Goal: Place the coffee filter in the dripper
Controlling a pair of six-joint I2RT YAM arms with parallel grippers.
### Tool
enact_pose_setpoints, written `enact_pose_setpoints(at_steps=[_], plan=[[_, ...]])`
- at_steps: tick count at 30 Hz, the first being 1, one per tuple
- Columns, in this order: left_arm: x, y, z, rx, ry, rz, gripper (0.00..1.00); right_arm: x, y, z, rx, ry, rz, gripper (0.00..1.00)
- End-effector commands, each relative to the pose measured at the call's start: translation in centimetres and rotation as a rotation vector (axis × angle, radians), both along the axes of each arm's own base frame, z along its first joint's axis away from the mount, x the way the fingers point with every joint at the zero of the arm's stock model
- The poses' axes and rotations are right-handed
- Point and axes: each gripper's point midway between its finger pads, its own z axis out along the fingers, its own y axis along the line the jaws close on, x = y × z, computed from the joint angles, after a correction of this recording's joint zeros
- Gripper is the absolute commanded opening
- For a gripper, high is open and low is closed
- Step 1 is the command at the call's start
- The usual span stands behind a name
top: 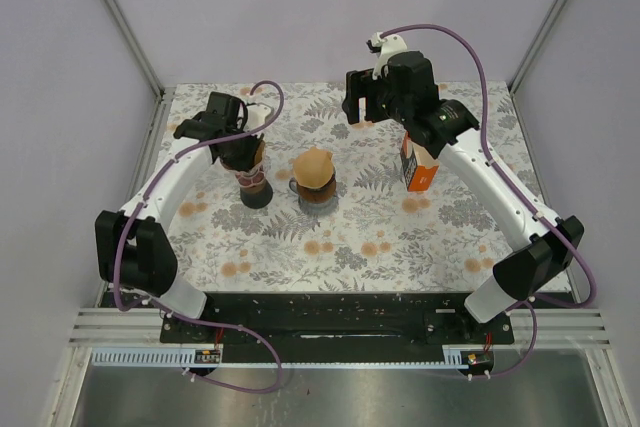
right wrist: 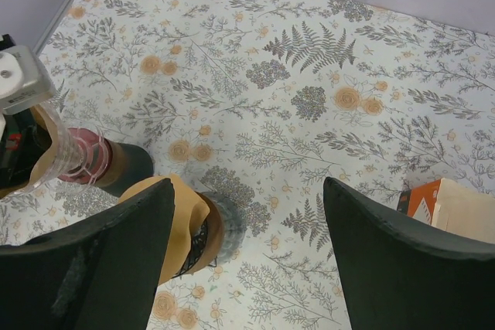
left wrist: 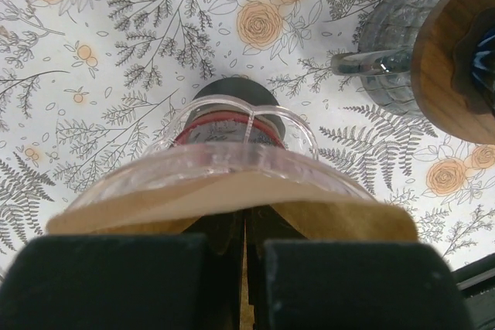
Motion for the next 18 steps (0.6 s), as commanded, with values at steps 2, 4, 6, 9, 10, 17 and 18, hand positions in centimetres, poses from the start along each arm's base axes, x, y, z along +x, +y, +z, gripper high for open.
enact_pose_setpoints(at_steps=[2, 4, 6, 9, 10, 17, 18], plan=[[0.2, -0.3, -1.6, 0.034, 0.017, -0.034, 0.0, 0.7, -0.1, 1.1, 0.031, -0.041, -0.01, 0.85], [0.3, -0.1, -2.0, 0.065, 0.019, -0.039, 0.0, 0.8, 0.0, 0.9, 0.03, -0.037, -0.009, 0.85], [0.3, 0.0, -2.5, 0.078, 0.029, -0.04, 0.0, 0.8, 0.1, 0.8, 0.031, -0.033, -0.005, 0.85], [0.5, 0.0, -2.8, 0.085, 0.035, -0.043, 0.0, 0.9, 0.1, 0.7, 0.032, -0.031, -0.007, 0.85], [0.4, 0.1, -3.1, 0.088, 0.043, -0.042, 0.0, 0.9, 0.1, 0.6, 0.029, -0.029, -0.007, 0.85], [1.0, -0.6, -1.0, 0.046, 0.005, -0.052, 0.14, 0.7, -0.2, 0.4, 0.024, -0.029, -0.008, 0.85], [1.2, -0.8, 0.2, 0.034, -0.022, -0.053, 0.18, 0.7, -0.3, 0.4, 0.024, -0.027, -0.012, 0.85]])
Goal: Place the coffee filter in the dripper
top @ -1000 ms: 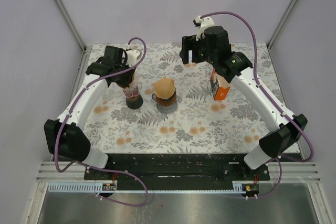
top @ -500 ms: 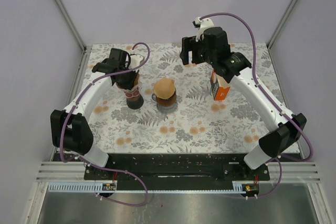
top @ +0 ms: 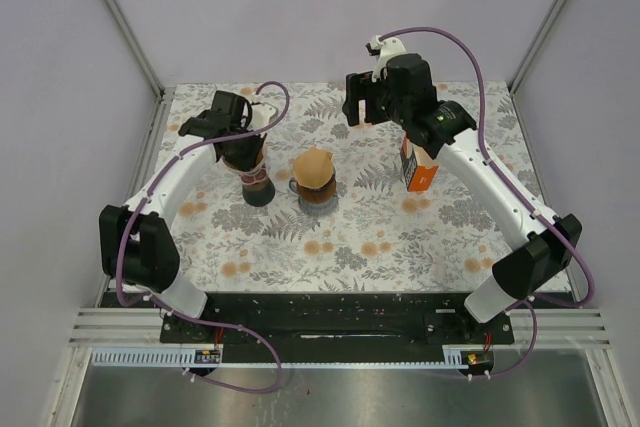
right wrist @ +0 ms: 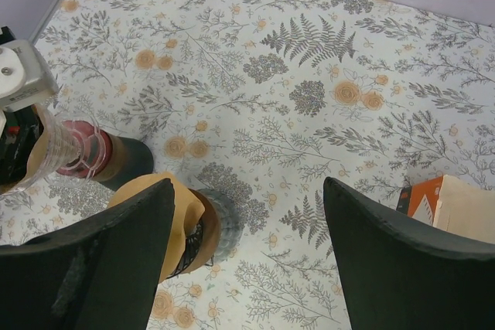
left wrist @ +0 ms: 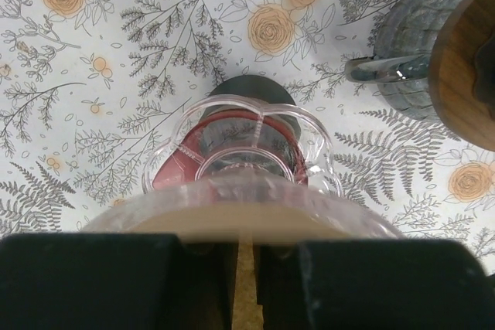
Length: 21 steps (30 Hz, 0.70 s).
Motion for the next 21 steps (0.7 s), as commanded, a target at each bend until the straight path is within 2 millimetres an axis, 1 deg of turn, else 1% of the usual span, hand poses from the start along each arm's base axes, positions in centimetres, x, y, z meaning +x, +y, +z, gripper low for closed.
enact_pose_setpoints(at_steps=[1, 3, 6, 12, 14, 19, 21], plan=[[0.5, -0.7, 2.1, -0.032, -0.029, -0.014, 0.21, 0.5, -0.2, 1.5, 0.031, -0.045, -0.008, 0.85], [0.8, -0.8, 4.1, -0.041, -0.072, -0.016, 0.26, 0.4, -0.2, 1.5, 0.034, -0.045, -0.005, 0.85], [1.1, -0.6, 5.7, -0.035, -0.103, -0.016, 0.28, 0.3, -0.2, 1.6, 0.036, -0.046, -0.001, 0.85], [1.0, -0.2, 6.3, -0.022, -0.114, -0.014, 0.31, 0.2, -0.1, 1.7, 0.036, -0.048, 0.009, 0.85], [1.0, -0.1, 6.5, -0.018, -0.122, -0.012, 0.34, 0.3, 0.0, 1.4, 0.033, -0.042, 0.011, 0.85], [1.2, 0.0, 8.4, -0.02, -0.162, -0.012, 0.4, 0.2, 0.0, 1.6, 0.034, -0.046, 0.016, 0.85], [1.2, 0.1, 8.6, -0.018, -0.169, -0.011, 0.42, 0.2, -0.1, 1.7, 0.035, -0.048, 0.015, 0.85]])
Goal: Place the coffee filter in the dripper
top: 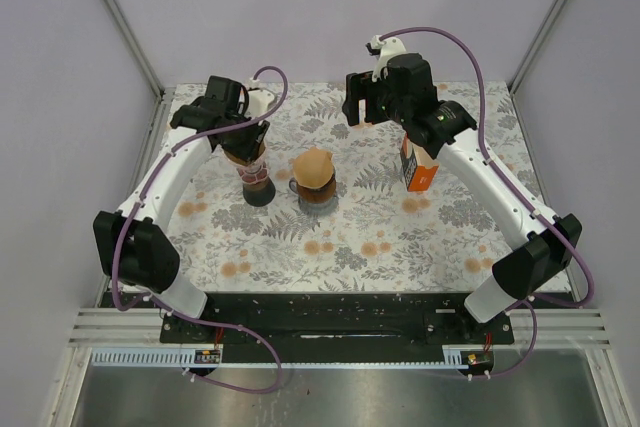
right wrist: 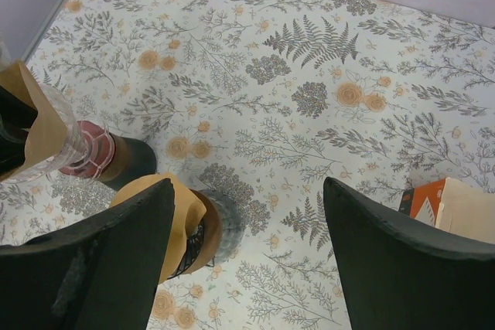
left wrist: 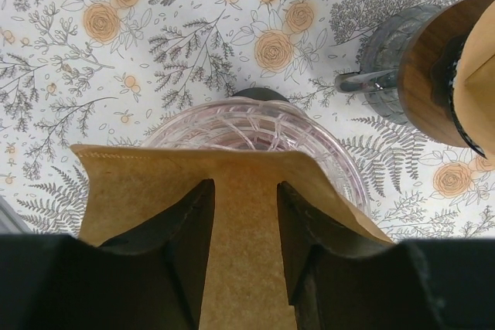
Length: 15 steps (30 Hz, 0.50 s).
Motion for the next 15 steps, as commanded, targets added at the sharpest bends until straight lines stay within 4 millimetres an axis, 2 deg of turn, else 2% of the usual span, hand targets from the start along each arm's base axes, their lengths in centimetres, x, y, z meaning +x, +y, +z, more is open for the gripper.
enact_pose_setpoints(at_steps=[1, 4, 11, 13, 15], plan=[[0.8, 0.3, 4.3, -0.009, -0.126, 0.001, 0.43, 0.0, 0.0, 1.7, 0.031, -0.047, 0.013, 0.85], [0.8, 0.3, 4.2, -0.004, -0.118, -0.001, 0.44, 0.0, 0.0, 1.6, 0.027, -0.047, 0.016, 0.85], [0.7, 0.3, 5.1, -0.014, -0.129, -0.009, 0.49, 0.0, 0.2, 2.1, 0.042, -0.051, 0.024, 0.85], [0.7, 0.3, 5.5, -0.018, -0.138, -0.012, 0.49, 0.1, 0.8, 2.1, 0.072, -0.039, 0.031, 0.82], [0.5, 0.3, 5.7, -0.025, -0.14, -0.013, 0.5, -0.6, 3.0, 2.5, 0.152, -0.018, 0.124, 0.77]])
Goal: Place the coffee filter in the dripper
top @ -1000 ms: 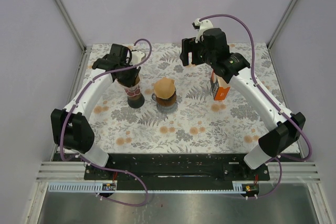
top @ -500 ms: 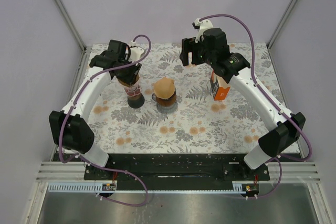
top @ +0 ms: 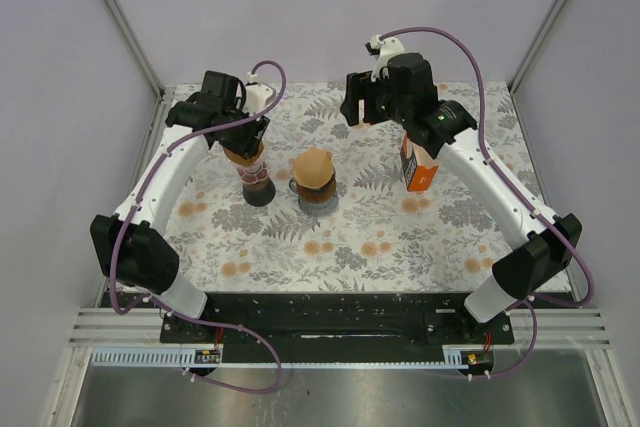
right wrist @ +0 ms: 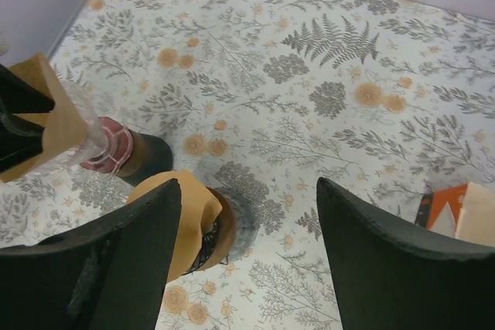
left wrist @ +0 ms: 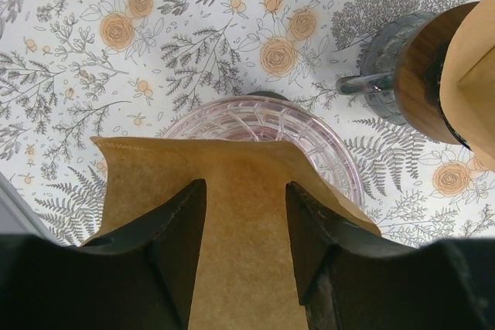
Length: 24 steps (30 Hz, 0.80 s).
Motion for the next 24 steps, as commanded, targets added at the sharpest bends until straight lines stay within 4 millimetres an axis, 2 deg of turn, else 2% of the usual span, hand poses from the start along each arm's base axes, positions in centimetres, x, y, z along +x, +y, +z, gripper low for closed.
enact_pose_setpoints(at_steps=[1, 6, 9, 15, 20, 24], plan=[[0.2, 0.2, 3.9, -0.033, -0.107, -0.006, 0.5, -0.7, 3.9, 2.5, 0.191, -0.004, 0.15, 0.75], [-0.1, 0.0, 4.2, -0.079, -0.096, -0.013, 0.53, -0.8, 8.5, 1.7, 0.24, 0.031, 0.244, 0.7], [-0.1, 0.0, 5.1, -0.092, -0.112, -0.016, 0.56, -1.6, 11.5, 1.0, 0.229, 0.041, 0.301, 0.7], [-0.6, -0.2, 7.2, -0.125, -0.148, -0.028, 0.61, -2.8, 16.0, -0.5, 0.232, 0.066, 0.378, 0.7], [-1.2, 0.1, 8.2, -0.145, -0.161, -0.029, 0.62, -2.5, 18.4, -1.2, 0.256, 0.088, 0.398, 0.68], [-1.0, 2.4, 9.7, -0.152, -0.223, 0.05, 0.63, -2.0, 20.0, -2.1, 0.263, 0.103, 0.403, 0.67]])
